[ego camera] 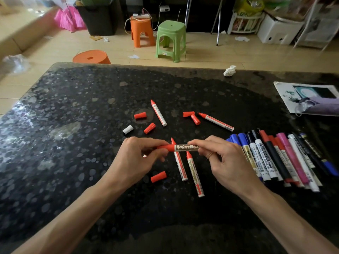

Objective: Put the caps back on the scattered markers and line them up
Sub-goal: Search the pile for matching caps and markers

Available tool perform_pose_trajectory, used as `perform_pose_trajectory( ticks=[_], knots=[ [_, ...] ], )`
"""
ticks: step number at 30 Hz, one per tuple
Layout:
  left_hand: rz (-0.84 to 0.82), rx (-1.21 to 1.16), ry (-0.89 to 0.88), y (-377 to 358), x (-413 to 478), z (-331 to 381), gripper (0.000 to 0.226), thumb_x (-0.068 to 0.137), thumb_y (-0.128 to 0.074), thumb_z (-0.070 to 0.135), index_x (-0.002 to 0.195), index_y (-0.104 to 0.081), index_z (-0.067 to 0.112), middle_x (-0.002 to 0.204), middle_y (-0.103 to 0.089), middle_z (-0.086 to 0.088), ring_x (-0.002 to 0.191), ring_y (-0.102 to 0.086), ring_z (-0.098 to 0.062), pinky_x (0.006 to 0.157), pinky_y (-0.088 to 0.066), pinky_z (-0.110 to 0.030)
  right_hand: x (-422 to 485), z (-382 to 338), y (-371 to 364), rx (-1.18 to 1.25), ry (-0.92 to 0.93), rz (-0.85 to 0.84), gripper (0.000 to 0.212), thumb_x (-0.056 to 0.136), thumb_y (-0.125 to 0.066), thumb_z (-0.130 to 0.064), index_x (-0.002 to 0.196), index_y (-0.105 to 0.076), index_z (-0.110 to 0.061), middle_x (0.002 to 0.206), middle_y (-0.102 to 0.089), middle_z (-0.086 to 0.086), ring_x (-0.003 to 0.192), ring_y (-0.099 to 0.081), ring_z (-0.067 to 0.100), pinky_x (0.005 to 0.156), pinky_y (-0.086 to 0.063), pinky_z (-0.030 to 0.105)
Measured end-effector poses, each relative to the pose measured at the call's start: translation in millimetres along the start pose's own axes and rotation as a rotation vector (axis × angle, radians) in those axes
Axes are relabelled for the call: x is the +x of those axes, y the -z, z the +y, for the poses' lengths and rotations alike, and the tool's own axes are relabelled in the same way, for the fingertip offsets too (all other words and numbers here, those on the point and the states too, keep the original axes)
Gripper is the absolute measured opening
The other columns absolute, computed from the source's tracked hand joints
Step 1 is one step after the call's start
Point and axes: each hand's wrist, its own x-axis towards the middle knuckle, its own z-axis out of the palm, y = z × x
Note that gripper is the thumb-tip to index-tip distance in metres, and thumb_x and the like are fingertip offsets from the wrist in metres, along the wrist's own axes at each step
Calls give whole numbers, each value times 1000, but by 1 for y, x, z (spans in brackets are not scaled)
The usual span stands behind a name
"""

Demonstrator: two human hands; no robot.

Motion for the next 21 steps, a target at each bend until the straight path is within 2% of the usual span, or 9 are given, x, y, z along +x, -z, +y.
perform_pose_trajectory(
  ticks=[4, 8, 11, 14, 17, 21],
  knots=[
    [0, 24, -31, 3, 2, -1, 20, 95, -72, 15, 105, -80, 30, 75, -76, 8, 74, -73, -15, 78, -60, -46, -1, -2, -4, 26, -34, 3, 31, 103, -59, -9, 126, -75, -23, 88, -63, -18, 87, -63, 0, 73, -46, 10],
    [-40, 54, -25, 7, 9, 0, 22, 95, -71, 15, 103, -78, 34, 79, -76, 13, 80, -74, -8, 81, -59, -37, -3, -5, -4, -21, -59, -165, 27, 106, -57, -30, 130, -67, -35, 100, -65, -26, 98, -63, -1, 86, -52, 25],
    [-126, 95, -51, 2, 10, 4, 22, 94, -72, 20, 103, -75, 40, 93, -76, 21, 92, -72, -3, 87, -57, -32, -6, -12, 2, -148, -47, -185, 24, 103, -54, -53, 122, -64, -42, 92, -66, -27, 87, -60, 1, 81, -50, 30],
    [-137, 60, -73, -12, 7, 8, 22, 93, -72, 23, 110, -74, 36, 98, -76, 24, 96, -72, 0, 87, -56, -28, -10, -11, 13, -153, -42, -152, 19, 101, -61, -50, 113, -69, -37, 97, -67, -20, 93, -63, 0, 80, -53, 28],
    [-106, -20, -59, -22, 8, 8, 36, 92, -73, 22, 126, -67, 34, 109, -75, 20, 102, -72, -6, 91, -58, -36, -19, 5, 30, -247, -84, -55, 16, 97, -68, -45, 107, -74, -34, 97, -61, -18, 92, -59, 1, 81, -50, 25],
    [-47, -25, -10, -25, 12, 0, 29, 95, -71, 16, 118, -70, 34, 105, -77, 14, 98, -73, -6, 92, -59, -44, -34, 38, 74, -409, -350, 238, 15, 96, -72, -34, 101, -77, -22, 89, -69, -8, 79, -62, 12, 77, -51, 34]
  ],
)
